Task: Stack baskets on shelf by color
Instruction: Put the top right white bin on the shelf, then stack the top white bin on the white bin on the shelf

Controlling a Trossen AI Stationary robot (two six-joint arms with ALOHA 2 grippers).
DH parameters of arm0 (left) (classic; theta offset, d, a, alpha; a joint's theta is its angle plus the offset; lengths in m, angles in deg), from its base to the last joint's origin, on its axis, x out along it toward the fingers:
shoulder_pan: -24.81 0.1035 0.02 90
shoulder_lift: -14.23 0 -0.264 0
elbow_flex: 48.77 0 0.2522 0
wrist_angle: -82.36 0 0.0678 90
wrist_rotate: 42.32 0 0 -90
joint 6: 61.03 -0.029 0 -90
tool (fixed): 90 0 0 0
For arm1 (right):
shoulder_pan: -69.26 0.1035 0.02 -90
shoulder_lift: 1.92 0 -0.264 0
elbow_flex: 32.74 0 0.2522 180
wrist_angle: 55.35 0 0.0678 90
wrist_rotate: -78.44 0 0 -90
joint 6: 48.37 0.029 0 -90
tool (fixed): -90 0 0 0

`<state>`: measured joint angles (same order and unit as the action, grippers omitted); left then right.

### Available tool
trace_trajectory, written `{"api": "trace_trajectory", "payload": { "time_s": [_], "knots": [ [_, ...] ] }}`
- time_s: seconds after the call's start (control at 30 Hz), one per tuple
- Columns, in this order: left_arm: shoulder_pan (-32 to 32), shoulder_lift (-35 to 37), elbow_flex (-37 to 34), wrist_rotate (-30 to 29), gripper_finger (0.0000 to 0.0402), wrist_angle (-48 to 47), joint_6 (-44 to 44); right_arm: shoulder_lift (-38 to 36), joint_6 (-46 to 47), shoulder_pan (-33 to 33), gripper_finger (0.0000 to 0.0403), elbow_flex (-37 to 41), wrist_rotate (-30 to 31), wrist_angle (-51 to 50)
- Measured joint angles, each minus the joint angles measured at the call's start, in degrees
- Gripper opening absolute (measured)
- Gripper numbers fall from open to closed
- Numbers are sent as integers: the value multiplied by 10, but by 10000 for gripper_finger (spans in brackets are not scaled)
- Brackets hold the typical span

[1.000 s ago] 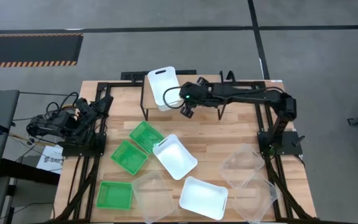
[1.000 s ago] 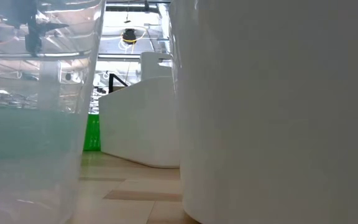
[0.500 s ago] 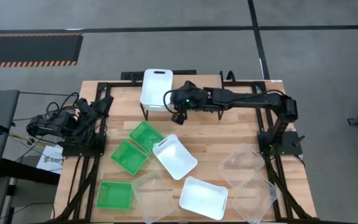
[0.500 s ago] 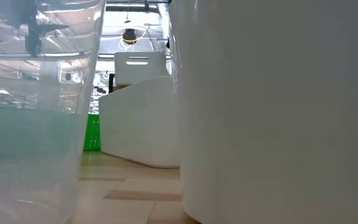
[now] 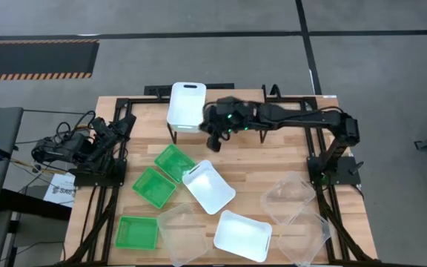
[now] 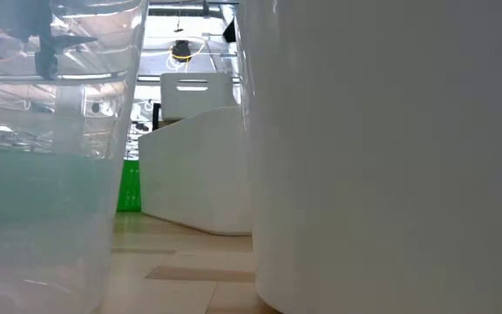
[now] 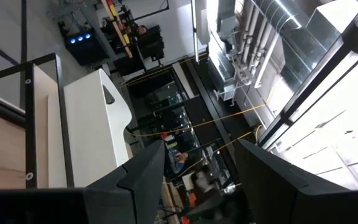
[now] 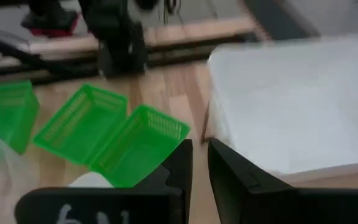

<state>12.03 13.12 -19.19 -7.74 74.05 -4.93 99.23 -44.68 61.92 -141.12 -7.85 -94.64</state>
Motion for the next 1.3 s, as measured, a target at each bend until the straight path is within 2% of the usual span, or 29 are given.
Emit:
{"api": "trace_trajectory", "payload": {
  "time_s": [0.2, 0.33, 0.63, 0.8, 0.9, 1.07, 1.3],
  "knots": [
    [0, 0, 0, 0, 185, -1, 1, 48, 5, 15, 74, 0, 7, 23],
    [0, 0, 0, 0, 185, -1, 3, 67, 23, 3, 74, 3, 9, 12],
    [0, 0, 0, 1, 185, 0, 7, 71, 38, -34, 74, 1, 28, 21],
    [0, 0, 0, 1, 185, 0, 7, 71, 40, -37, 74, 1, 23, 21],
    [0, 0, 0, 1, 185, 0, 7, 71, 40, -32, 74, 1, -1, 21],
    [0, 0, 0, 1, 185, 0, 7, 38, 44, -24, 74, 2, -54, -13],
    [0, 0, 0, 6, 185, 0, 19, -59, 120, -16, 74, 1, -68, -173]
  ]
}}
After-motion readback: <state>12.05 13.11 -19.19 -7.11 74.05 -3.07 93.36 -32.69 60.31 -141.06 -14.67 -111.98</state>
